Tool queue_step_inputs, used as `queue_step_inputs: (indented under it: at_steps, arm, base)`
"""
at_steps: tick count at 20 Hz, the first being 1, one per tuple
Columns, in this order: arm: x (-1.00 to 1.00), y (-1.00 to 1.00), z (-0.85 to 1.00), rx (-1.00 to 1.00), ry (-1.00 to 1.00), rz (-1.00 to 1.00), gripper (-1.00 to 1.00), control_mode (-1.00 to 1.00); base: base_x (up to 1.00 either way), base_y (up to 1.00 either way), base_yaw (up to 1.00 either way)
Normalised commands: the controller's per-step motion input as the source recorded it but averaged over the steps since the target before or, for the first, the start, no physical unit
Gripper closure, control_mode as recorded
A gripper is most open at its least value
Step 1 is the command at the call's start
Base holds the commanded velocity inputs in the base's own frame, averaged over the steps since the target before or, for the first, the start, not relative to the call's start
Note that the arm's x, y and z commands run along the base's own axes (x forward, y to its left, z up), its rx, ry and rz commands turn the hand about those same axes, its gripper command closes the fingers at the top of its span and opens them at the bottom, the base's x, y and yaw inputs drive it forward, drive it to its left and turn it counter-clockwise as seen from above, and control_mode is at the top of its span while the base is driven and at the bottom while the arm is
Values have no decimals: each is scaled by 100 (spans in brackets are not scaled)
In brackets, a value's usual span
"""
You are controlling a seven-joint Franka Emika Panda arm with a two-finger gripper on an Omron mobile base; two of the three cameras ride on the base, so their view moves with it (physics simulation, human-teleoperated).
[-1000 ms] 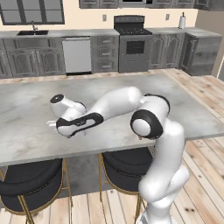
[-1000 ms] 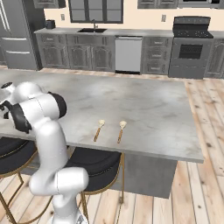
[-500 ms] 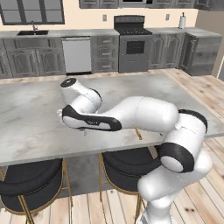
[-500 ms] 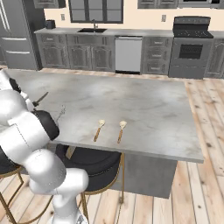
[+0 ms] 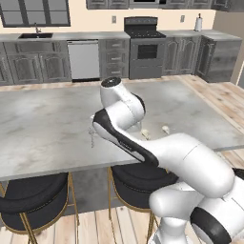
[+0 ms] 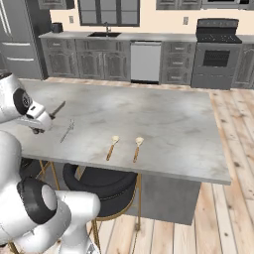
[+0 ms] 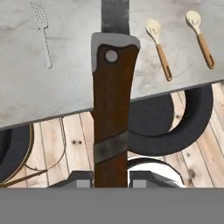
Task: Pick up the metallic utensils from the counter and place them in the open drawer. Make sure not to pick up any wooden utensils.
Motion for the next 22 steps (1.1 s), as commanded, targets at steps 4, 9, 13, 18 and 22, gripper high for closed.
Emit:
queue_step_inputs:
  at_steps: [4, 9, 13, 18, 22]
  arm:
    - [-31, -72, 0, 16, -2, 16, 100, -100]
    - [-4, -57, 5, 20, 1, 17, 100, -100]
    - [0, -58, -7, 0, 0, 11, 100, -100]
    - [0, -47, -16, 0, 3, 7, 100, -100]
    - [1, -19, -4, 0, 12, -8, 100, -100]
  base:
    - [0, 0, 0]
    - [0, 0, 0]
    - [0, 0, 0]
    - [0, 0, 0]
    - [0, 0, 0]
